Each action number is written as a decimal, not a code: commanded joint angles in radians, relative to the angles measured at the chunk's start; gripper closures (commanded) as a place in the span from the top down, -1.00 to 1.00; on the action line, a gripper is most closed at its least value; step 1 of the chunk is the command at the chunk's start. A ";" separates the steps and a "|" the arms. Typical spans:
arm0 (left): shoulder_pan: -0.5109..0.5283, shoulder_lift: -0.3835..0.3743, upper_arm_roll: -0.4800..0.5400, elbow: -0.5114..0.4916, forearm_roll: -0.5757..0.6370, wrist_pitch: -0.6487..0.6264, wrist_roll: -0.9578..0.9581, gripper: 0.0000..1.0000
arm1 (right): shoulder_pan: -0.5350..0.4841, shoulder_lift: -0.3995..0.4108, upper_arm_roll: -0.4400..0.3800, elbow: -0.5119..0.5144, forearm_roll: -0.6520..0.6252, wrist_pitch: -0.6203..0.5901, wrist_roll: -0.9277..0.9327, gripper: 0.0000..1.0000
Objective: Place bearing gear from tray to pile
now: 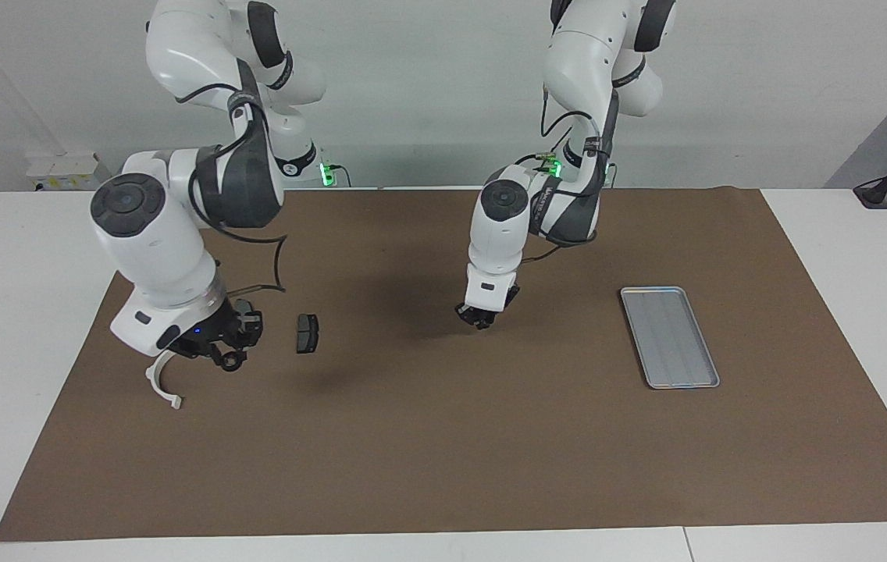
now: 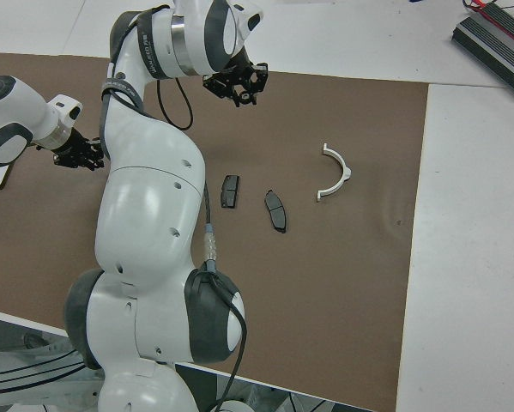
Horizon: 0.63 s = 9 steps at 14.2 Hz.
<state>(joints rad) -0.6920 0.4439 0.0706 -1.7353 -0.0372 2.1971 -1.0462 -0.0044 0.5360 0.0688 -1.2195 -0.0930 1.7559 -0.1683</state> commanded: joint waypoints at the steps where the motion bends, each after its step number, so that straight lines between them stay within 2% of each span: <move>1: -0.006 0.022 0.020 0.013 0.008 0.018 -0.011 -1.00 | -0.031 -0.008 0.017 -0.138 0.001 0.149 -0.034 -1.00; 6: -0.021 0.045 0.020 0.019 0.008 0.036 -0.044 -1.00 | -0.039 0.064 0.016 -0.233 0.001 0.329 -0.027 -1.00; 9: -0.041 0.073 0.021 0.019 0.010 0.058 -0.061 -1.00 | -0.035 0.073 0.016 -0.282 0.002 0.407 -0.019 -1.00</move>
<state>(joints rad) -0.7062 0.4844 0.0778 -1.7329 -0.0370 2.2330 -1.0723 -0.0300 0.6248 0.0709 -1.4528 -0.0930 2.1093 -0.1890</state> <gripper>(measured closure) 0.762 0.656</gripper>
